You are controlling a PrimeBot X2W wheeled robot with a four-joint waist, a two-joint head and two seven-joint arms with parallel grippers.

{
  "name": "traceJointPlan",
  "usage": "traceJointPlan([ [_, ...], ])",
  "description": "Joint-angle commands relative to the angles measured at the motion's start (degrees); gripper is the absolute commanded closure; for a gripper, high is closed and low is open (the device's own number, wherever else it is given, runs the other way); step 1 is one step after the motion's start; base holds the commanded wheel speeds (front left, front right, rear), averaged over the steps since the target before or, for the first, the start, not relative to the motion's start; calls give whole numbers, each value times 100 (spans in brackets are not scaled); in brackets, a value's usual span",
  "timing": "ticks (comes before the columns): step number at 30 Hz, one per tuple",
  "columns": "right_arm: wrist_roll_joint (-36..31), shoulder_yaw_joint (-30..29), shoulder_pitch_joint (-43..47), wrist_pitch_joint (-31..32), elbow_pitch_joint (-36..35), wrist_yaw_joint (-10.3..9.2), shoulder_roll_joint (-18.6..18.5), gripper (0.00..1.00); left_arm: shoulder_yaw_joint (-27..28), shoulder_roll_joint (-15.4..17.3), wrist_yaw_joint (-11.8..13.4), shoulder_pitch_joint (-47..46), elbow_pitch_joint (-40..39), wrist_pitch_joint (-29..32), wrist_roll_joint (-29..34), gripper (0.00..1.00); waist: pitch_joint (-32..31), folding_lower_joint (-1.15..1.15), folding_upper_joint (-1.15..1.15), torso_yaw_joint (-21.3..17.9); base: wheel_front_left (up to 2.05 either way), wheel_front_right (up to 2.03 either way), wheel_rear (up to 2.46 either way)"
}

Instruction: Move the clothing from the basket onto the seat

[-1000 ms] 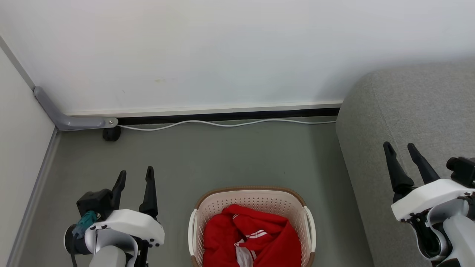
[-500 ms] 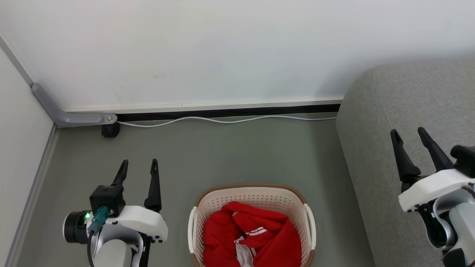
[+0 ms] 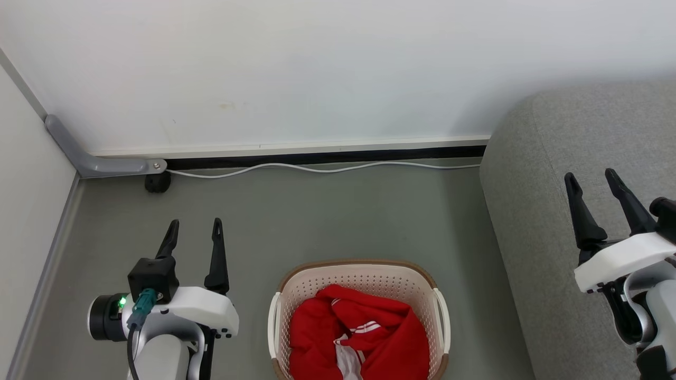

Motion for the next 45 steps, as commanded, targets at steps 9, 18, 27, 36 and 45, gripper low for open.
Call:
traceJointPlan([
  [9, 4, -69, -107, -80, -152, 25, -24, 0, 123, 110, 84, -220, -159, -52, -221, 0, 58, 0, 0, -13, 0, 0, 0],
  [18, 83, -266, -202, -80, -570, 25, -132, 0, -268, 110, 204, -252, -222, -52, -564, 0, 484, 0, 0, -17, 0, 0, 0],
  [27, 307, -425, -342, -80, -1290, 25, -456, 0, -1267, 110, 795, -528, -384, -52, -1142, 0, 1476, 0, 0, -29, 0, 0, 0],
  [36, 553, -645, -613, -80, -1979, 25, -890, 0, -2071, 110, 1257, -994, -498, -52, -1442, 0, 2574, 0, 0, -70, 0, 0, 0],
  [45, 741, -845, -1077, -80, -2608, 25, -1108, 0, -2872, 110, 1516, -1723, -349, -52, -1865, 0, 3612, 0, 0, -172, 0, 0, 0],
])
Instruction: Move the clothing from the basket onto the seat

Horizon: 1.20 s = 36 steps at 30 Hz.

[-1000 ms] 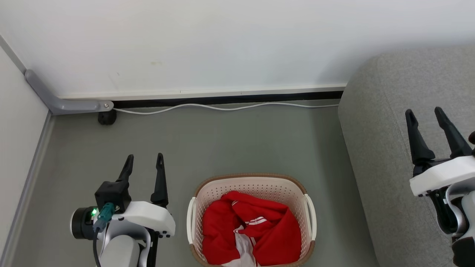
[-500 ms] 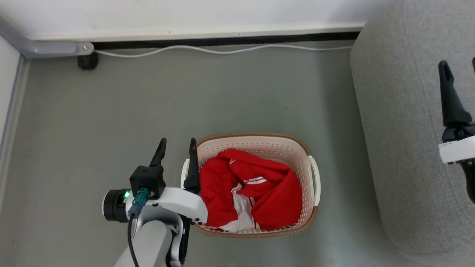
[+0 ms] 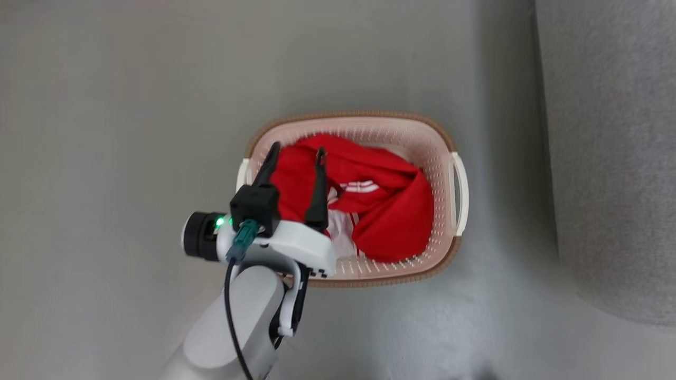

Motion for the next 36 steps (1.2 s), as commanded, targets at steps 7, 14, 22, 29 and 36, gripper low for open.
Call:
traceJointPlan([
  [7, 181, -42, -315, -67, -512, 25, -250, 0, -656, 42, 38, -780, 296, -48, -514, 0, 1059, 0, 0, -196, 0, 0, 0],
  [14, 271, -36, -541, -67, -736, 25, -252, 0, -1131, 42, -48, -1382, 684, -48, -873, 0, 1583, 0, 0, -395, 0, 0, 0],
  [22, 290, 23, -815, -67, -968, 25, -154, 0, -1794, 42, -166, -2107, 1205, -48, -1240, 0, 2070, 0, 0, -701, 0, 0, 0],
  [29, 280, 89, -940, -67, -1171, 25, -29, 0, -2355, 42, -284, -2713, 1798, -48, -1545, 0, 2319, 0, 0, -918, 0, 0, 0],
  [36, 314, 160, -996, -67, -1253, 25, 106, 0, -2919, 42, -455, -3200, 2435, -48, -2167, 0, 2523, 0, 0, -1123, 0, 0, 0],
])
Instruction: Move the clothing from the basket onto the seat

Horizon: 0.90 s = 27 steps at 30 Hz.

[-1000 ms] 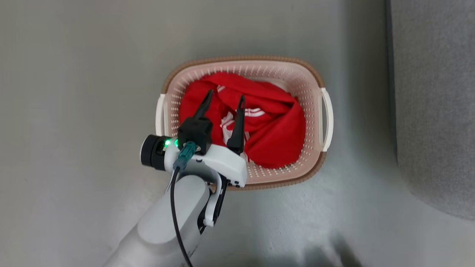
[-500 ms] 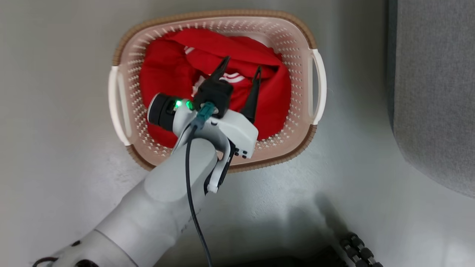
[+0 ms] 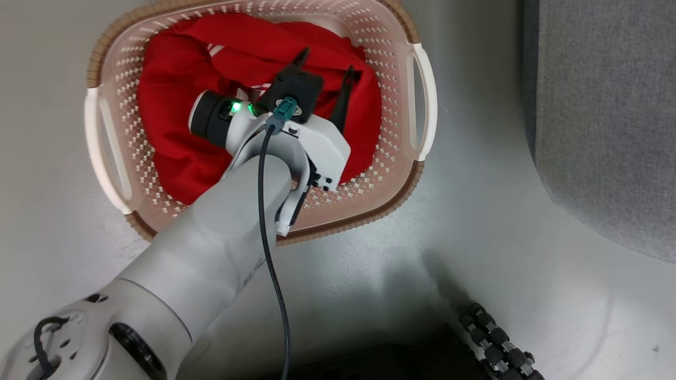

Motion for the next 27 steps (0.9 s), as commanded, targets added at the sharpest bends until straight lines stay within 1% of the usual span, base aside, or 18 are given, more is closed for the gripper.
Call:
traceJointPlan([
  [1, 89, 44, 148, -33, -136, 24, -39, 0, -188, -7, -81, -96, 150, -23, -200, 0, 99, 0, 0, -98, 0, 0, 0],
  [3, 103, 70, 134, -33, -133, 24, 8, 0, -468, -7, -99, -256, 361, 54, -343, 0, 158, 0, 0, -158, 0, 0, 0],
  [5, 118, 83, 118, -33, -144, 24, 50, 0, -643, -7, -46, -396, 522, 153, -448, 0, 218, 0, 0, -216, 0, 0, 0],
  [10, 132, 71, 119, -33, -144, 24, 107, 0, -878, -7, 74, -675, 762, 314, -447, 0, 326, 0, 0, -295, 0, 0, 0],
  [13, 128, 75, 162, -33, -141, 24, 109, 0, -936, -7, 43, -727, 800, 534, -382, 0, 354, 0, 0, -305, 0, 0, 0],
  [15, 136, 75, 199, -33, -139, 24, 115, 0, -961, -7, -31, -761, 836, 842, -221, 0, 380, 0, 0, -314, 0, 0, 0],
  [20, 154, 69, 230, -33, -146, 24, 131, 0, -969, -7, -72, -797, 796, 965, -137, 0, 394, 0, 0, -323, 0, 0, 0],
  [21, 159, 69, 232, -33, -143, 24, 136, 0, -970, -7, -85, -801, 786, 971, -136, 70, 394, 0, 0, -323, 0, 0, 0],
  [22, 166, 64, 232, -33, -133, 24, 141, 0, -970, -7, -86, -804, 773, 957, -163, 100, 393, 0, 0, -320, 0, 0, 0],
  [27, 204, -51, 200, -33, -75, 24, 100, 0, -971, -7, -89, -717, 682, 774, -352, 100, 371, 0, 0, -261, 0, 0, 0],
])
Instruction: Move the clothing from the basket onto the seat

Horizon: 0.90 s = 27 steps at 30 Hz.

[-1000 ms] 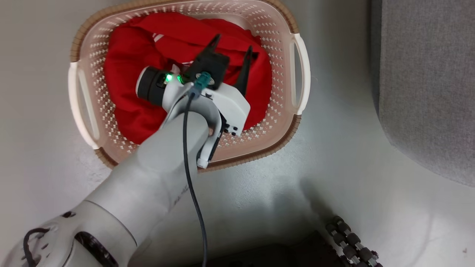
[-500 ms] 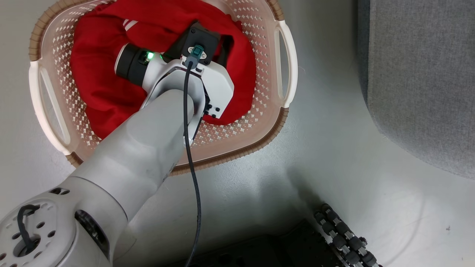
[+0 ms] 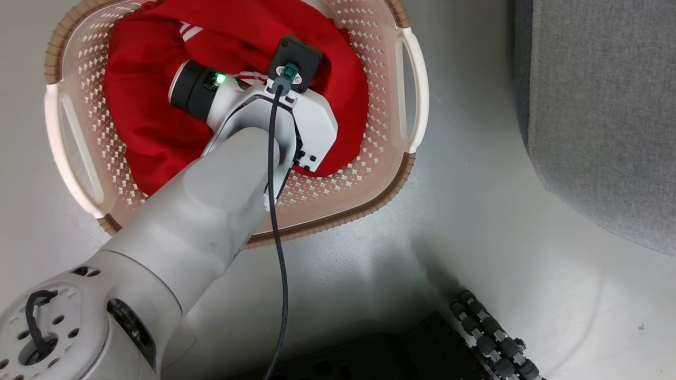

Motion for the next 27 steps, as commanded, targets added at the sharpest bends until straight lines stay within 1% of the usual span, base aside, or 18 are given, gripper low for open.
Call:
traceJointPlan([
  [1, 37, -45, 258, -33, -94, 24, -127, 0, 19, -35, 0, 71, -120, -125, -85, 100, -17, 0, 0, 33, 0, 0, 0],
  [3, 11, -161, 276, -33, -82, 24, -194, 0, 18, -35, 9, 241, -233, -455, -286, 100, -154, 0, 0, 157, 0, 0, 0],
  [5, 0, -223, 331, -33, -69, 24, -262, 0, 18, -35, 5, 377, -339, -620, -399, 100, -290, 0, 0, 263, 0, 0, 0],
  [11, -66, -304, 588, -33, 31, 24, -508, 0, 18, -35, 42, 765, -810, -832, -695, 100, -823, 0, 0, 611, 0, 0, 0],
  [15, -90, -309, 793, -33, 123, 24, -619, 0, 263, -35, 90, 1051, -1252, -837, -448, 100, -1237, 0, 0, 821, 0, 0, 0],
  [18, -117, -277, 945, -33, 196, 24, -657, 0, 516, -35, 67, 1337, -1471, -838, -192, 100, -1578, 0, 0, 938, 0, 0, 0],
  [22, -156, -205, 1153, -33, 358, 24, -645, 0, 875, -35, 0, 1780, -1699, -839, 119, 100, -2092, 0, 0, 1064, 0, 0, 0],
  [27, -227, -60, 1450, -33, 630, 24, -553, 0, 1466, -35, -71, 2390, -1963, -839, 479, 100, -2779, 0, 0, 1174, 0, 0, 0],
])
